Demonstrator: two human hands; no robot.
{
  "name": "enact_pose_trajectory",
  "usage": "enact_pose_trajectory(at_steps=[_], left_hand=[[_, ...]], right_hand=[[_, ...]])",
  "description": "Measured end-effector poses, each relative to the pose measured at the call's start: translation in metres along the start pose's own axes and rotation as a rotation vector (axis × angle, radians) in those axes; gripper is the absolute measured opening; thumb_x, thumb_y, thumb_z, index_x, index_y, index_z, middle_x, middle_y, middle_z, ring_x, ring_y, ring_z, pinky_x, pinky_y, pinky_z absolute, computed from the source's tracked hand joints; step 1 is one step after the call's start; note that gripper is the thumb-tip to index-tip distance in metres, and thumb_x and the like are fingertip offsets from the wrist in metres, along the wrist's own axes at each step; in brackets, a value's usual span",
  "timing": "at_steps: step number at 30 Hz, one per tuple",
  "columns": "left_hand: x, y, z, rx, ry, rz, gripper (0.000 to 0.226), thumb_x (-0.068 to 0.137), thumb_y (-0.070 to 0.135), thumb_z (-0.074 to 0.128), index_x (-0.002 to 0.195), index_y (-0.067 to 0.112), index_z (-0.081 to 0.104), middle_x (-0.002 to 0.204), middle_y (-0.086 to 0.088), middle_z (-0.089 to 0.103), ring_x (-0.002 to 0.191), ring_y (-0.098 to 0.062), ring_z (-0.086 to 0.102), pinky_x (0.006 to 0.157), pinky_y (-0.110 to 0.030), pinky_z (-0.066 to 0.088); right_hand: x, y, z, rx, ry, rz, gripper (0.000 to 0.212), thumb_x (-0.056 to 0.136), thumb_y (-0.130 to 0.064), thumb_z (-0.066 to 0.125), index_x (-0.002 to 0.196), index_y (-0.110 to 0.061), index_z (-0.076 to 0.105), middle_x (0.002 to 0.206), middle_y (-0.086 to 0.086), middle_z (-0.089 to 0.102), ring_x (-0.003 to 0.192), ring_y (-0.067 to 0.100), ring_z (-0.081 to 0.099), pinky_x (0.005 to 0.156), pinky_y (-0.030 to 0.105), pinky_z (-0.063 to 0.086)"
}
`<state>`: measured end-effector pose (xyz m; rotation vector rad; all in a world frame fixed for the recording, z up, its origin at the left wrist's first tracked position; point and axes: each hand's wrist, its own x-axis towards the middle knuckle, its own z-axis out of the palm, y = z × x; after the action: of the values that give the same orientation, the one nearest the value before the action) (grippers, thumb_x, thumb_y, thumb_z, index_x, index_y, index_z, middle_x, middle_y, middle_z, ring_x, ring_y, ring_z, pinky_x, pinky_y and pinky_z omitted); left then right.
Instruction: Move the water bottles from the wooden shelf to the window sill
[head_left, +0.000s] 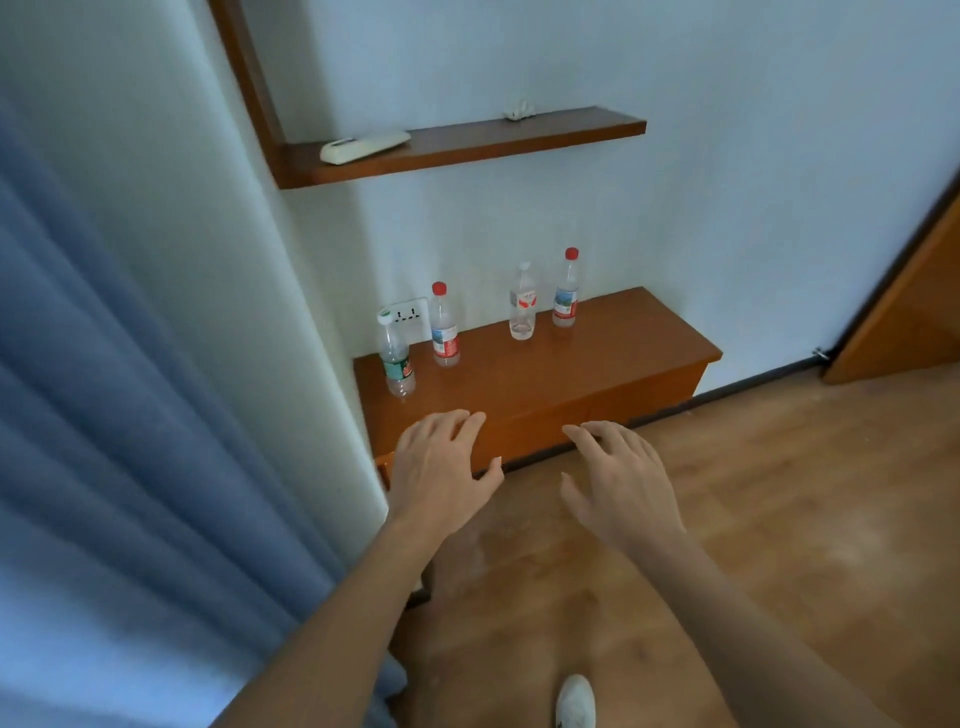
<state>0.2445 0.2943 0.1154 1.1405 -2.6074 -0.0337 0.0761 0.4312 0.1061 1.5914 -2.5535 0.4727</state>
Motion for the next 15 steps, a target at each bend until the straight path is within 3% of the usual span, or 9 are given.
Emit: enact_pose_trajectory(at_steps=[9, 15], left_hand=[[0.168, 0.002, 0.054, -0.009, -0.001, -0.104, 0.063, 0.089, 0.066, 0.041, 0.144, 0.035, 0.040, 0.149, 0.009, 0.045, 0.138, -0.015, 0.040, 0.116, -0.042, 0.033], [0.214, -0.033, 0.072, 0.010, 0.005, -0.239, 0.062, 0.089, 0.063, 0.046, 0.143, 0.033, 0.042, 0.148, 0.007, 0.048, 0.137, -0.016, 0.043, 0.113, -0.040, 0.033]], right_hand=[[0.181, 0.083, 0.029, 0.041, -0.071, -0.051, 0.060, 0.091, -0.061, 0.046, 0.146, -0.036, 0.040, 0.149, -0.007, 0.047, 0.142, 0.019, 0.040, 0.118, 0.045, 0.034], [0.267, 0.071, 0.070, 0.115, -0.185, -0.147, 0.060, 0.093, -0.060, 0.048, 0.148, -0.039, 0.036, 0.152, -0.010, 0.042, 0.145, 0.016, 0.035, 0.120, 0.041, 0.029]])
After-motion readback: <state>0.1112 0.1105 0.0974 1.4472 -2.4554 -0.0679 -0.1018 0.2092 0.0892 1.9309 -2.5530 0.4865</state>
